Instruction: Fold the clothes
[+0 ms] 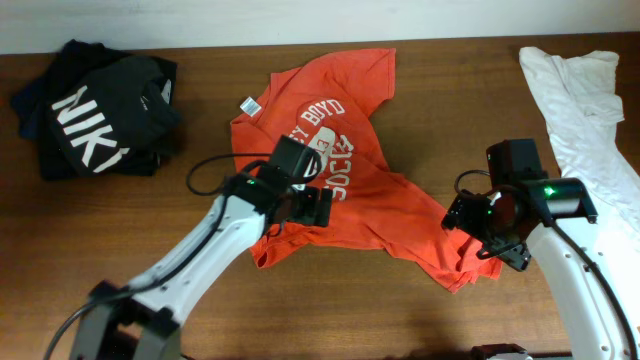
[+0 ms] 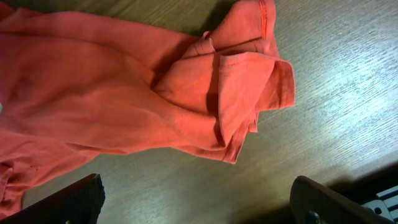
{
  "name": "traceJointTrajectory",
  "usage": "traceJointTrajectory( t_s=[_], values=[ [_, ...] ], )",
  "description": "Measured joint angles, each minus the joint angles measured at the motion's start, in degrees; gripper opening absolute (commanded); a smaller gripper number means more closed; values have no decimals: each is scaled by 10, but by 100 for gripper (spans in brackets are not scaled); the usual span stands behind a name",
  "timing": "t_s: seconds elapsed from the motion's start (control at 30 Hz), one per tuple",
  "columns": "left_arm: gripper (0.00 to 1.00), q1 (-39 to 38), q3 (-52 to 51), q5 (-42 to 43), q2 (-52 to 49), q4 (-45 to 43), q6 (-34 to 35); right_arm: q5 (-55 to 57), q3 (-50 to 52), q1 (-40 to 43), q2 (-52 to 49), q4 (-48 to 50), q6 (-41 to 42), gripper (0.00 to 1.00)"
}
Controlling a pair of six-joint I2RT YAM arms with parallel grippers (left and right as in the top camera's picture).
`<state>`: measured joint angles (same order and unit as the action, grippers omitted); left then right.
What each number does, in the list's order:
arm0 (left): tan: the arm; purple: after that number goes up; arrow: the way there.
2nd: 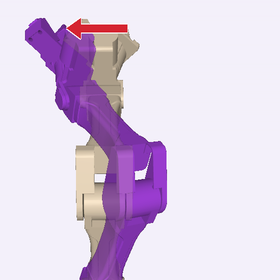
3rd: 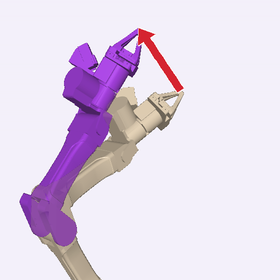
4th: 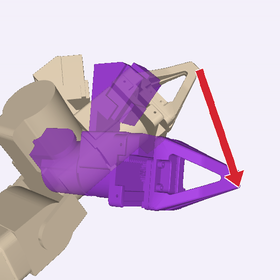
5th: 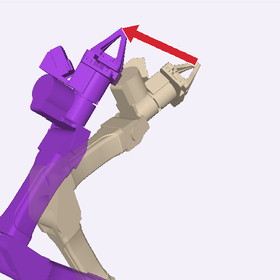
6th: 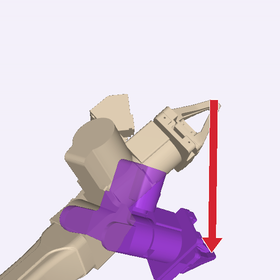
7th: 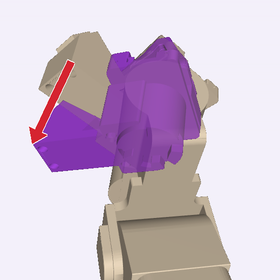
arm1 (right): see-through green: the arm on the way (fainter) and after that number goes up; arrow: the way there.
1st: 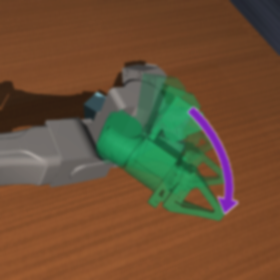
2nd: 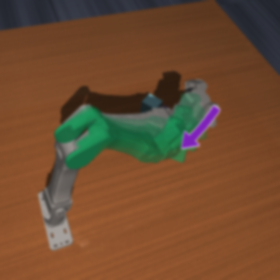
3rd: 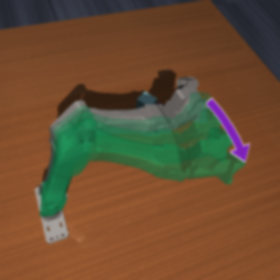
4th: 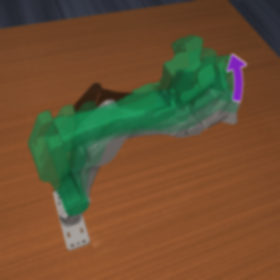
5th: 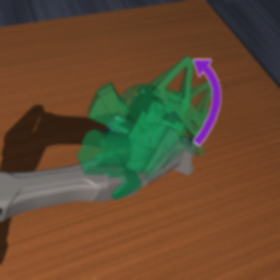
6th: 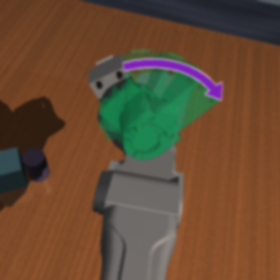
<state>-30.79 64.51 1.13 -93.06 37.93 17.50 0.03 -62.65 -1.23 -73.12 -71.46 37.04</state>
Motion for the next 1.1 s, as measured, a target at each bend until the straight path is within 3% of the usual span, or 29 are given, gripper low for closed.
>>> traceJointTrajectory(
  t_s=[0.4, 0.57, 0.67, 0.73, 0.77, 0.93, 1.1],
  values=[
    [97, -10, 0, -26, -112, -11, 19, 0, 0, 0, 0, 0, 0, 99],
    [65, -12, 0, -69, -141, -11, 22, 0, 0, 0, 0, 0, 0, 99],
    [52, -12, 0, -78, -141, -10, 24, 0, 0, 0, 0, 0, 0, 99],
    [36, -12, 0, -82, -141, -8, 25, 0, 0, 0, 0, 0, 0, 99],
    [36, -12, 3, -83, -141, 3, 26, 0, 0, 0, 0, 0, 0, 99],
    [2, -12, 49, -103, -110, 86, 41, 0, 0, 0, 0, -1, 0, 99],
    [0, -1, 57, -135, -22, 174, 70, 0, 0, 0, 0, 0, 0, 99]
  ],
)
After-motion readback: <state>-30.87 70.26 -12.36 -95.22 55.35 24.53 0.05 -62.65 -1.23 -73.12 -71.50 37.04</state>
